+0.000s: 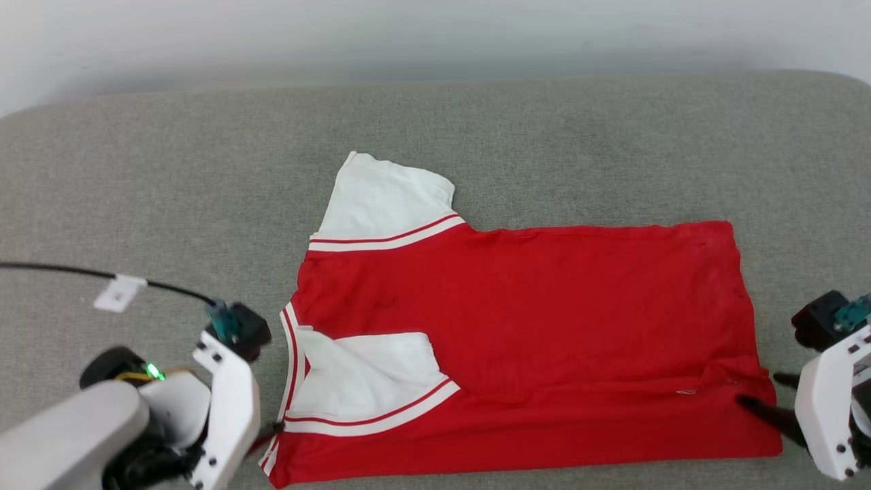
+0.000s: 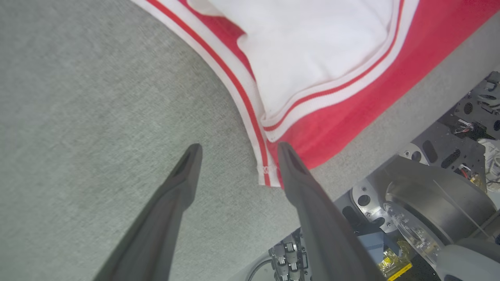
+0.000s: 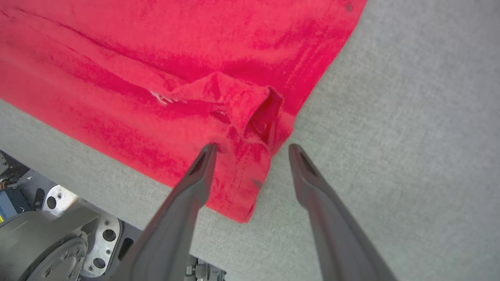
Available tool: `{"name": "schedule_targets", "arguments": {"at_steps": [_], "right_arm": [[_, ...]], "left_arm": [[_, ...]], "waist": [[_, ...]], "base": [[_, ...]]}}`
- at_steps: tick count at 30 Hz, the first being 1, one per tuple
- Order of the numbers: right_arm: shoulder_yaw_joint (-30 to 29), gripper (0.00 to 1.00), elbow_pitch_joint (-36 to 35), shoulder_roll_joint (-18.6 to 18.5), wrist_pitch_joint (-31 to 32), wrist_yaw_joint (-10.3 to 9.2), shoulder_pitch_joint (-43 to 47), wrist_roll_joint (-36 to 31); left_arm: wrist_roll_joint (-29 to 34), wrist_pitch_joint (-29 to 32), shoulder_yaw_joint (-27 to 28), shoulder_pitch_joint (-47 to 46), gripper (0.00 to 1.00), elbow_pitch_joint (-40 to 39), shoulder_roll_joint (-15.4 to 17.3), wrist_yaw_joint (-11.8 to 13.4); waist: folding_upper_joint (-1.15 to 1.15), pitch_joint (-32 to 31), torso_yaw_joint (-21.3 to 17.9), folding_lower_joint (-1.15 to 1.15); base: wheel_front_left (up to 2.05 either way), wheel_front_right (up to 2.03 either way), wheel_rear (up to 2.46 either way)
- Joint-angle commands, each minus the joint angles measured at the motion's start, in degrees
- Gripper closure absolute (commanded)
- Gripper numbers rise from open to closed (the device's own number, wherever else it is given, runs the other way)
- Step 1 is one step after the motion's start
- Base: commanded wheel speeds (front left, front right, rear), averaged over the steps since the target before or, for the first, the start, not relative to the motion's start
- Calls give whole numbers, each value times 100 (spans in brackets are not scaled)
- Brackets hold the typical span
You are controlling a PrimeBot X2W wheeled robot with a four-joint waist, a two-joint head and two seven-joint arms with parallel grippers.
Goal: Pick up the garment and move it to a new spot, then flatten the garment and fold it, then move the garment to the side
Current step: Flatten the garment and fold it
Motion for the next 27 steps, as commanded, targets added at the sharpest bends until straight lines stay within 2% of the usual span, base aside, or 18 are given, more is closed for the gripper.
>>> {"name": "schedule_targets", "arguments": {"at_steps": [1,4,6,10,15,19,24,27], "right_arm": [[-173,0,-49,43,-211,-7,-12,-89],[-388,0,-105,98,-465,-6,-39,-202],[-686,0,-172,177,-865,-8,-128,-437],[-1386,0,-248,553,-1695,-7,-142,-1048],[-2378,0,-584,1256,-2565,-6,141,-1938],[-3216,0,-1113,1939,-3011,-7,489,-2662],[-4116,0,-1974,2847,-3381,-7,1083,-3509],[-4369,0,-2406,3300,-3482,-6,1459,-3870]], "left_arm": [[-5,-73,144,-178,0,-44,67,34],[11,-167,274,-291,0,-72,127,77],[102,-389,453,-464,0,-42,109,155],[376,-876,706,-726,0,152,-5,319],[602,-1210,953,-1176,0,454,-152,353],[651,-1293,1135,-1547,0,682,-190,314],[670,-1146,1294,-1981,0,918,-125,249],[668,-916,1322,-2263,0,1074,-118,203]], "waist": [[0,-57,2,0],[0,-104,-33,0],[0,-128,-81,0],[0,-106,-217,0],[0,72,-435,0],[0,295,-642,0],[0,633,-867,0],[0,847,-969,0]], "base": [[0,0,0],[0,0,0],[0,0,0],[0,0,0],[0,0,0],[0,0,0],[0,0,0],[0,0,0]]}}
